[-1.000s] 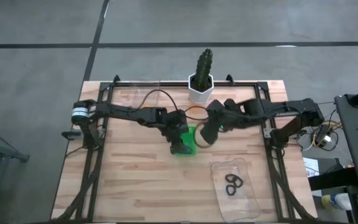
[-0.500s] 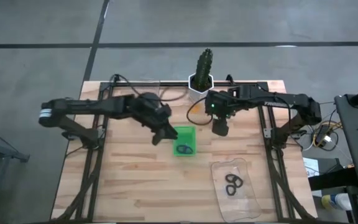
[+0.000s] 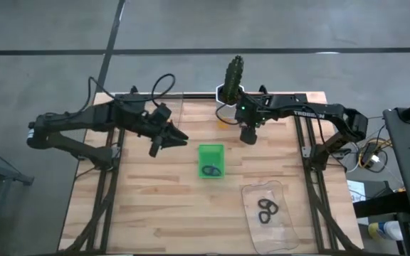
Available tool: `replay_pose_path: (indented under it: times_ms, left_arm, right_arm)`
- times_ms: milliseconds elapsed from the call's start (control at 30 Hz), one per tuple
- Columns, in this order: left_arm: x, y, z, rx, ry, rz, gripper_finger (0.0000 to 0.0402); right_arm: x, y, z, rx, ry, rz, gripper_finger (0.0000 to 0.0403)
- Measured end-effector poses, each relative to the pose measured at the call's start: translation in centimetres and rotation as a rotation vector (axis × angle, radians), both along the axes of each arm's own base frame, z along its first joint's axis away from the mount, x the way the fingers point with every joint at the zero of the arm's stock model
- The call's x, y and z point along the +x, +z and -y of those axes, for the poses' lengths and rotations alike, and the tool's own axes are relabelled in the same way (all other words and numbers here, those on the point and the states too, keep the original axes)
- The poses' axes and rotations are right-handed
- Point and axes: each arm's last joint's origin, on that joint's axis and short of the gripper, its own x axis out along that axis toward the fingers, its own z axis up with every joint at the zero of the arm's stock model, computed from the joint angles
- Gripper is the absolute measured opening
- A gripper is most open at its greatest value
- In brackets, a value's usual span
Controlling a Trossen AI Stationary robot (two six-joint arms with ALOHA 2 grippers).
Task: Sort spring keychains
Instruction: Put the purple spring keychain into the green bin
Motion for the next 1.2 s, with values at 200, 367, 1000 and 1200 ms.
replay_pose_path:
  times_ms: [200,367,1000,1200]
  left_arm:
    - [-0.4,0.2,0.0,-0.005,0.002,0.011,0.0117]
    - [-0.1,0.0,0.0,-0.003,0.002,0.0,0.0117]
    - [0.0,-0.1,-0.1,0.007,0.05,-0.011,0.0117]
    - [0.0,-0.1,-0.1,0.006,0.05,-0.01,0.0117]
  right_arm:
    - [-0.4,-1.8,1.6,-0.018,-0.07,0.07,0.0219]
    - [-0.9,-3.0,2.6,0.039,-0.154,0.053,0.0219]
    - [-3.0,-3.7,6.0,0.454,-1.181,0.228,0.0219]
    - [-3.4,-5.7,6.1,0.441,-1.321,0.148,0.0219]
